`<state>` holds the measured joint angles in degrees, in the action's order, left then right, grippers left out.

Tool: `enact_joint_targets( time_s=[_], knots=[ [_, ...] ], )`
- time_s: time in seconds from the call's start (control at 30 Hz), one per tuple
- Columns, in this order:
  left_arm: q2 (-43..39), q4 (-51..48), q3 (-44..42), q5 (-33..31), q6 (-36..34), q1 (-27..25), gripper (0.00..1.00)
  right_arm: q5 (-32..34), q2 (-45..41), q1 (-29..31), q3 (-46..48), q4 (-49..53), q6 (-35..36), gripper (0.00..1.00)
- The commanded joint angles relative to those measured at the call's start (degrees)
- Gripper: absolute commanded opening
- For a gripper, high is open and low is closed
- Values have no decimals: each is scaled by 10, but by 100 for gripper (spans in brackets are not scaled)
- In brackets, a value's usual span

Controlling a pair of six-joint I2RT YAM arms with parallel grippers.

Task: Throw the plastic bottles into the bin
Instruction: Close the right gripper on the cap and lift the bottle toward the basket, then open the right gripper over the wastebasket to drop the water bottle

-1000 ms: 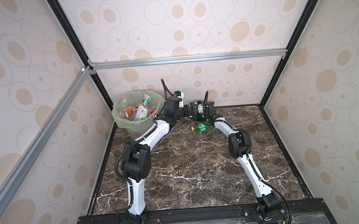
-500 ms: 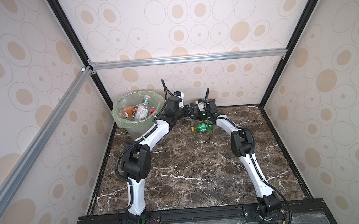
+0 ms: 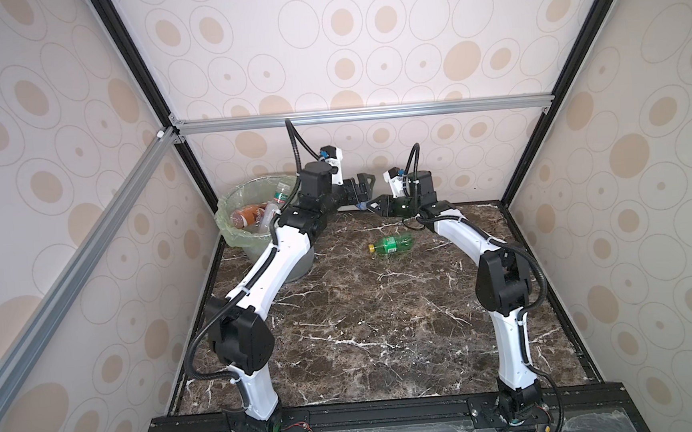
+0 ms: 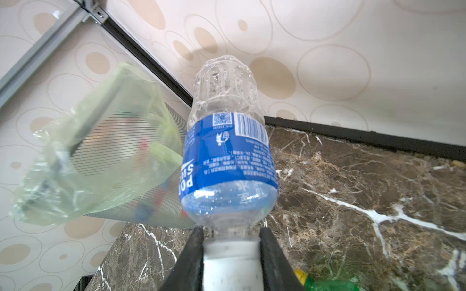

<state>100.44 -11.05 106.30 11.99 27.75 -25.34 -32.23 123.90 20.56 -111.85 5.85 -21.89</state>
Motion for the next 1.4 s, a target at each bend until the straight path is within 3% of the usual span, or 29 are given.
enact_joint_targets(
  time_s=[0.0,0.23,0.43,0.63,0.93,1.2,1.27,1.37],
  knots=[
    [-60,-50,35,-23,-36,22,99,39,-52,27,2,23,41,4],
    [-140,-79,8,9,-19,173,99,115,-75,106,-85,70,100,4],
    [-188,-56,-56,61,12,273,99,173,-76,162,-107,8,127,4],
    [-233,-25,-97,63,39,320,99,230,-53,195,-162,-37,151,4],
    [-271,26,-155,87,71,360,99,259,3,222,-218,-129,147,10],
    [-271,38,-178,99,76,365,99,248,160,236,-447,5,125,11],
    [-270,39,-180,100,76,364,99,233,171,237,-451,15,116,22],
    [-267,43,-183,107,80,364,99,232,162,242,-437,14,123,59]
  ],
)
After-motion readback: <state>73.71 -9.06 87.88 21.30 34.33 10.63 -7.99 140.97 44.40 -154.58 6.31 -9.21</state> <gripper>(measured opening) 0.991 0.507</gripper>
